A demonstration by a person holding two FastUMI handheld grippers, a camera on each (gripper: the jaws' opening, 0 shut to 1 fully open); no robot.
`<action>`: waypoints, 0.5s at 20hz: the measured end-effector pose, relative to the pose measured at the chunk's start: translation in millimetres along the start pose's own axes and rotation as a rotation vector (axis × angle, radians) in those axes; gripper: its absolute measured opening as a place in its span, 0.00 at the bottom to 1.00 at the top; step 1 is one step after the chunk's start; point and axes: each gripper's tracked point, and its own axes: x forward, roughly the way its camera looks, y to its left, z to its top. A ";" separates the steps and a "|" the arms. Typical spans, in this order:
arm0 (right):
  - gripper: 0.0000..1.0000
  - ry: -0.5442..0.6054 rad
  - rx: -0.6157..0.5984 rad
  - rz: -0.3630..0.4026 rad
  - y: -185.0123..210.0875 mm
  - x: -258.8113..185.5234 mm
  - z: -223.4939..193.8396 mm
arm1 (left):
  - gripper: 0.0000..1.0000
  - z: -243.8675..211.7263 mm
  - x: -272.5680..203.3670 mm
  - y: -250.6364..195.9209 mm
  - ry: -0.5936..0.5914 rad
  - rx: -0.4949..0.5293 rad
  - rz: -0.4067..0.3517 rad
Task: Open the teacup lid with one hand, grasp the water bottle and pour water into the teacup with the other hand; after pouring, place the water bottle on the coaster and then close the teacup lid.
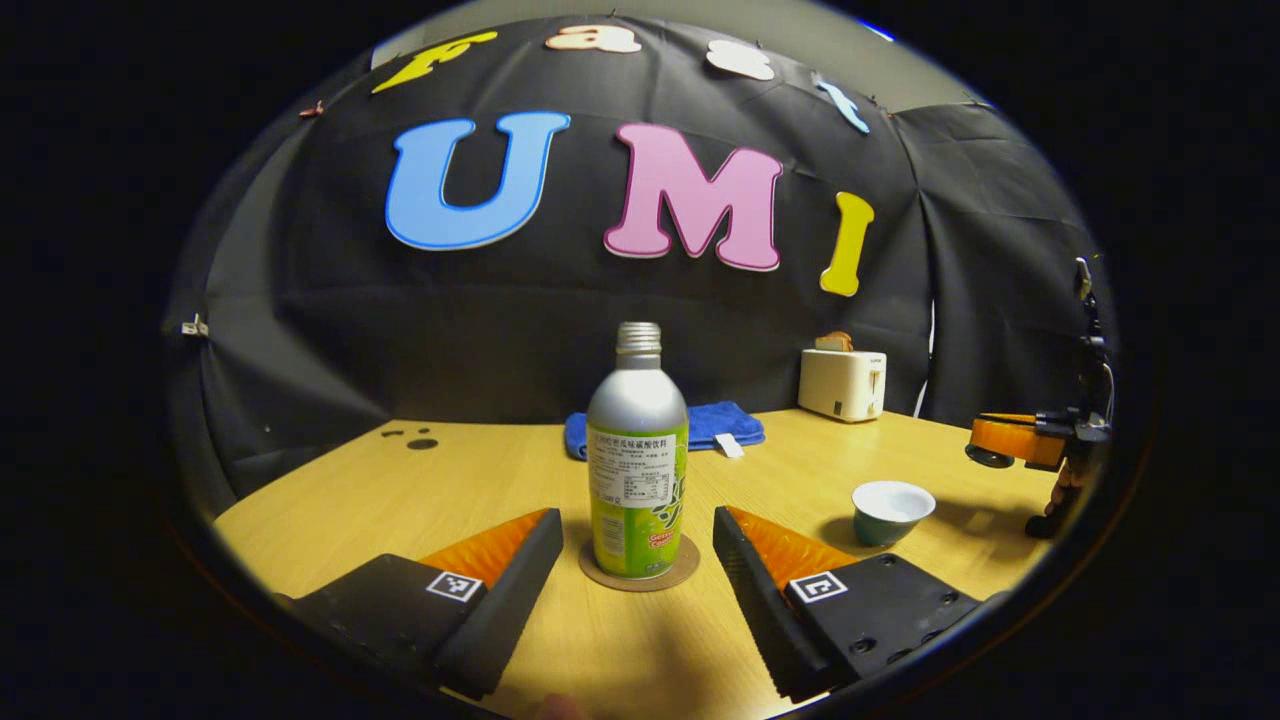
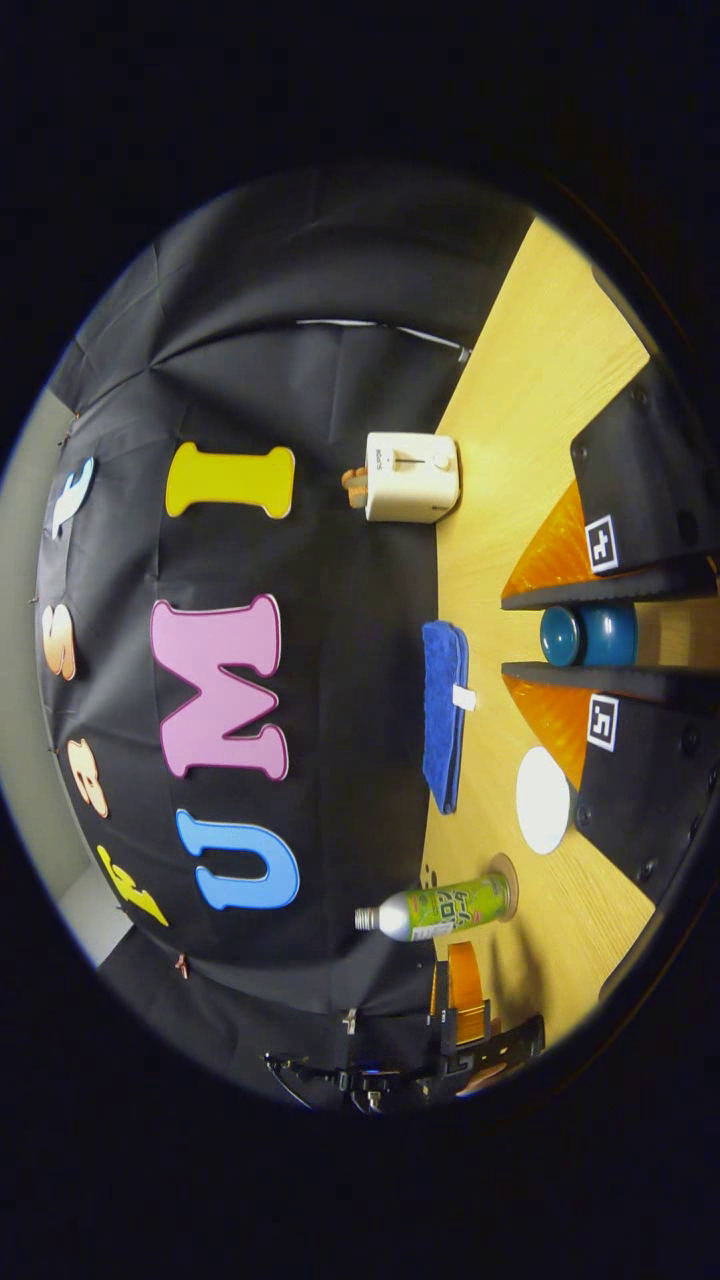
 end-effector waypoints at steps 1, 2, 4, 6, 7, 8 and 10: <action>0.29 0.000 -0.002 0.013 6.9 2.1 0.2 | 0.96 4.8 -4.7 4.4 -0.024 -0.005 0.009; 0.29 0.002 -0.002 0.034 17.6 4.4 -0.1 | 0.95 0.4 -11.2 7.2 -0.014 -0.005 0.020; 0.29 0.004 -0.002 0.084 41.4 12.3 1.6 | 0.95 -0.4 -13.1 15.5 -0.014 -0.004 0.039; 0.29 0.003 -0.003 0.129 62.8 22.2 6.2 | 0.95 1.1 -15.5 17.2 -0.013 -0.004 0.042; 0.30 0.010 -0.007 0.153 74.0 28.2 5.5 | 0.95 0.6 -16.8 18.4 -0.013 -0.004 0.048; 0.29 0.025 -0.014 0.173 83.0 33.8 3.2 | 0.95 0.6 -17.3 20.1 -0.012 -0.004 0.058; 0.29 0.072 -0.033 0.196 93.8 43.9 -6.9 | 0.95 0.5 -18.5 26.7 -0.009 -0.005 0.088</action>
